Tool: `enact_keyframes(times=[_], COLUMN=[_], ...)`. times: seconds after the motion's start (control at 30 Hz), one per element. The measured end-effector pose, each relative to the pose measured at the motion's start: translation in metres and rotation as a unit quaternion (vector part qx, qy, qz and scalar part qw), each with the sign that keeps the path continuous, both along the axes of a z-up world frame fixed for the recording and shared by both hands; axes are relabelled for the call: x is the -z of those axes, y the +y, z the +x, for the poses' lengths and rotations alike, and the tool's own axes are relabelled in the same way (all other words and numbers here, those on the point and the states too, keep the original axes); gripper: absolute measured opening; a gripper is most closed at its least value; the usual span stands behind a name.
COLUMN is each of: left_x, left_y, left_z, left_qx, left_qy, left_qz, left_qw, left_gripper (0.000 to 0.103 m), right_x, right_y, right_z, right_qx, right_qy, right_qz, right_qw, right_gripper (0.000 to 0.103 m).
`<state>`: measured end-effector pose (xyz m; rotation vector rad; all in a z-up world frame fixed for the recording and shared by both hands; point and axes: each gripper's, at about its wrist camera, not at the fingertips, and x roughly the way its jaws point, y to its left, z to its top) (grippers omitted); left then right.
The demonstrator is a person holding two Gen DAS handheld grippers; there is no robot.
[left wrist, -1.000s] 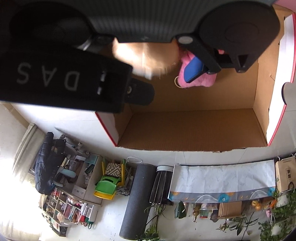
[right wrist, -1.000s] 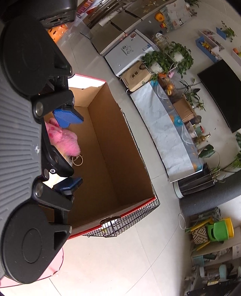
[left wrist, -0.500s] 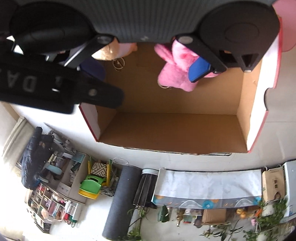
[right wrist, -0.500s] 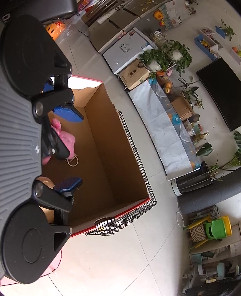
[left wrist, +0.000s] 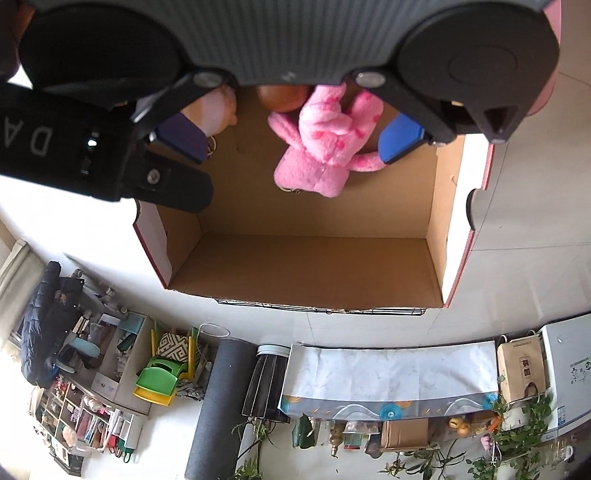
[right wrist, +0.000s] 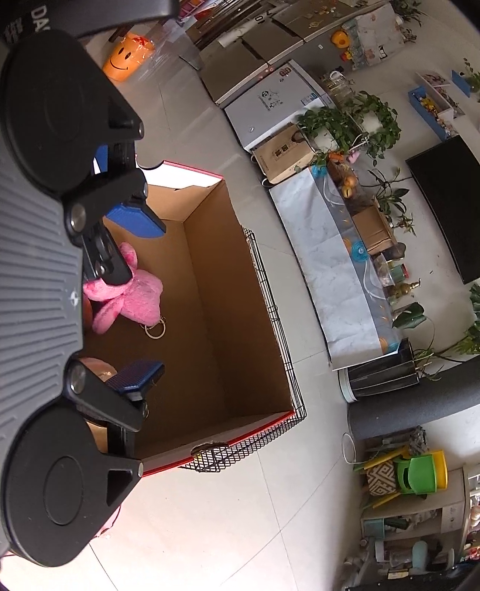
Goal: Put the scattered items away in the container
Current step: 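Lower the hamster plush into the shoebox and open both grippers, then move both tools back out of the box toward the tan and monkey plush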
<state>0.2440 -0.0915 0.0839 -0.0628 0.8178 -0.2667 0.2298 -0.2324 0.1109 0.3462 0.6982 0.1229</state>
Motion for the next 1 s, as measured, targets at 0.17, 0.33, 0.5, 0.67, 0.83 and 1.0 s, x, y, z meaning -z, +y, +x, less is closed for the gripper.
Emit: enact_keyframes(times=[0.17,0.33,0.5,0.67,0.83,1.0], left_x=[-0.007,-0.010,-0.012,-0.013,-0.013,-0.013], left_y=[0.007,0.015,0.022,0.029,0.031,0.034], left_z=[-0.009,-0.019,-0.032,-0.043,-0.056,-0.069], left_qx=[-0.001,-0.005,-0.008,-0.009,-0.009,-0.005], left_qy=[-0.003,-0.003,-0.001,0.001,0.004,0.005], left_qz=[0.004,0.011,0.023,0.031,0.043,0.045], left_qw=[1.0000,0.9999,0.9997,0.9995,0.9990,0.9989], left_gripper=[0.103,0.103,0.103,0.103,0.103,0.103], right_x=[-0.001,-0.002,-0.002,-0.003,-0.002,-0.001], right_y=[0.000,0.005,0.010,0.013,0.019,0.027], right_z=[-0.005,-0.014,-0.026,-0.039,-0.051,-0.059], right_qx=[0.001,-0.001,-0.005,-0.007,-0.011,-0.023], right_qy=[0.006,0.007,0.008,0.012,0.012,0.010], right_qz=[0.014,0.022,0.018,0.012,-0.001,-0.013], right_qw=[1.000,1.000,1.000,1.000,1.000,1.000], right_gripper=[0.074,0.074,0.074,0.074,0.074,0.074])
